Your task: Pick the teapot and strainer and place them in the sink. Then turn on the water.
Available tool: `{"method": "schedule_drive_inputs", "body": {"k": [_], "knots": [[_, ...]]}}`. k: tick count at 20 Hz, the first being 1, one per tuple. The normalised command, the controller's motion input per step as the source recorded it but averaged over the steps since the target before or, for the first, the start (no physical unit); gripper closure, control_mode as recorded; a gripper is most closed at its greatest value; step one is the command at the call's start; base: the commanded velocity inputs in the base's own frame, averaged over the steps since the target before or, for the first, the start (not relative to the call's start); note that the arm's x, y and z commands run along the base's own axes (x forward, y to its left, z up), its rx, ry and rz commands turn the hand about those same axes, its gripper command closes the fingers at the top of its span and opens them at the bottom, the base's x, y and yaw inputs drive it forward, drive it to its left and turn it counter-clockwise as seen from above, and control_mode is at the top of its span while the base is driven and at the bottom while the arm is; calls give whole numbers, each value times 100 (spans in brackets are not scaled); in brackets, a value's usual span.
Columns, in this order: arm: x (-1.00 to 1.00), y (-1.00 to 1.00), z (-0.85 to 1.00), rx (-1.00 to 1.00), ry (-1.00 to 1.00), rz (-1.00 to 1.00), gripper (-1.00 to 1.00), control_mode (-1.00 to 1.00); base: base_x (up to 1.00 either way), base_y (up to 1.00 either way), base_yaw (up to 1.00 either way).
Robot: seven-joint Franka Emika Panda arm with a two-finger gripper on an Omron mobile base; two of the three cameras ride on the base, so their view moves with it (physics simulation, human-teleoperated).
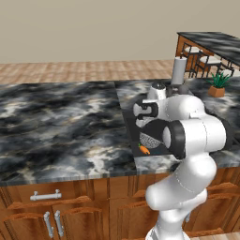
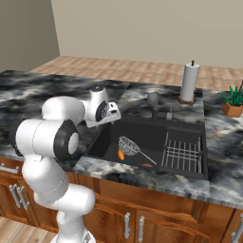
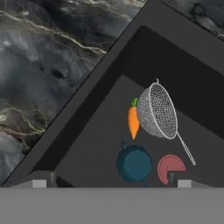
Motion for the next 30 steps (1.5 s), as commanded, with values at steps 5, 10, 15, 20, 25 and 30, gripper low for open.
{"method": "schedule_drive_inputs", "body": {"k": [5,10,15,20,25,30], "knots": [[-36,15,61,0,-13,-26,-100,-100,0,0,0],[-47,6,58,0,-14,-26,-100,-100,0,0,0],[-58,3,52,0,-14,-24,-100,-100,0,0,0],[-43,1,30,1,-15,-18,-100,-100,0,0,0],[-49,0,12,8,-9,-9,-100,-100,0,0,0],[-55,0,17,9,0,-2,-100,-100,0,0,0]]}}
